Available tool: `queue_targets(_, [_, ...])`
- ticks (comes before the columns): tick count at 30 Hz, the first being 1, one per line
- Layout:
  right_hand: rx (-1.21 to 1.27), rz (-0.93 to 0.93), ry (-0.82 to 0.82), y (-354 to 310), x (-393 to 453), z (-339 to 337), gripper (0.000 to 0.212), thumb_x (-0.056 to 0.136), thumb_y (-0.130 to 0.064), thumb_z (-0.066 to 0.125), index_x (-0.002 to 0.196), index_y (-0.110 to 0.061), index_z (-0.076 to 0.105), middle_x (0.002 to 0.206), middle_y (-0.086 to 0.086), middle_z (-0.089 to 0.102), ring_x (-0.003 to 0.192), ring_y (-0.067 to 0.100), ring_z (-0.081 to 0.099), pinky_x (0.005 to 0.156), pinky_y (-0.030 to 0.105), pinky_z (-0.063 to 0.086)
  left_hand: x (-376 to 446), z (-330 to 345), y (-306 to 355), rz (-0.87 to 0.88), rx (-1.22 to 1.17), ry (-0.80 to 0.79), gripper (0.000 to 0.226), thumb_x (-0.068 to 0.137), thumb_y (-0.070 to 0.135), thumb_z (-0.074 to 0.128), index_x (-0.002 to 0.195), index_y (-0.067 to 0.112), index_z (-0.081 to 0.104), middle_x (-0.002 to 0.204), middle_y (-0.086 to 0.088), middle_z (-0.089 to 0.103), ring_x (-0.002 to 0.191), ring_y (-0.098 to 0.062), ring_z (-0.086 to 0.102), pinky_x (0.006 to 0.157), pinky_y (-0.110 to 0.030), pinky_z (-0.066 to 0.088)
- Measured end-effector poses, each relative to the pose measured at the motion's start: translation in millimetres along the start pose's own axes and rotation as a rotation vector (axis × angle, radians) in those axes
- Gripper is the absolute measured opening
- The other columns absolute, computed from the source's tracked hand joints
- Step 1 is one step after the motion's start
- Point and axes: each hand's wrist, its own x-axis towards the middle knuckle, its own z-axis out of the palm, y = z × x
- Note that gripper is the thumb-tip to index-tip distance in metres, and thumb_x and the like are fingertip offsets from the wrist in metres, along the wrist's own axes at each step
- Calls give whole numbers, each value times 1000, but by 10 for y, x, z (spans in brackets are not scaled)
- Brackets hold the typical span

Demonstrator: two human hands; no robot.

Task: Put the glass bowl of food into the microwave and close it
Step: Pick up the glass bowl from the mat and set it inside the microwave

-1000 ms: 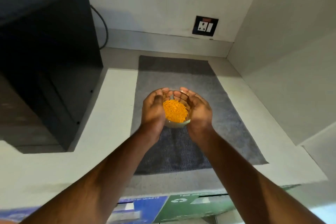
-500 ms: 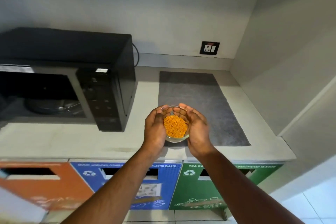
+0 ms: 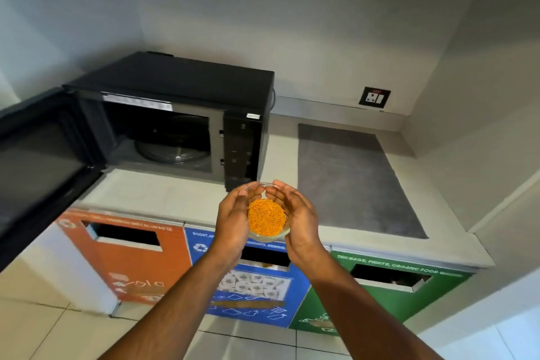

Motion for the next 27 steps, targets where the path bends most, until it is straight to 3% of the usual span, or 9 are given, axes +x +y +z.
queue_targets(5, [-3,45,-34,287,-303,758,29,91,-36,61,107,-24,80,115,5,80,111,27,74,97,41,57,-12,-834,48,13,-5,63,34,106,25,39,113,24,71,108,4,77,101,-12,72,77,-23,53])
queue_targets(11, [-38,63,-17,557,-462,1613,25,101,-25,56,99,-25,82,111,3,80,110,28,74,97,45,57,160,-1712,131,-7,-35,78,34,105,23,38,114,19,70,113,-5,75,107,-24,71,90,-40,57])
queue_targets(12, [-56,66,-16,662,-473,1925,25,102,-25,57,99,-25,82,110,2,81,109,27,74,96,43,58,285,-2028,139,-20,-37,77,33,105,24,38,114,19,70,113,-5,75,108,-24,70,93,-42,57])
queue_targets(17, [-83,66,-40,712,-352,2207,28,104,-23,53,97,-26,81,96,-6,83,91,10,78,81,30,59,421,-2285,202,-22,-83,54,30,104,22,41,114,21,69,114,-4,74,110,-23,69,91,-38,55])
queue_targets(20, [-73,53,-41,841,-127,2504,25,103,-25,55,102,-24,80,99,-3,83,89,11,79,70,23,60,756,-2482,176,-5,-150,99,29,101,20,46,115,16,71,115,-7,75,113,-26,68,96,-40,53])
queue_targets(24, [-14,13,-21,1014,334,2743,26,103,-19,54,114,-12,77,104,9,82,100,20,79,91,40,61,1241,-2551,47,67,-213,96,32,100,22,44,117,15,70,119,-6,74,116,-18,67,100,-30,48])
queue_targets(27, [34,16,-8,1145,723,2881,29,103,-12,49,117,-3,73,108,19,80,111,32,75,105,50,55,1662,-2545,-114,92,-318,99,40,101,18,36,124,9,66,118,-7,74,110,-13,70,89,-20,52])
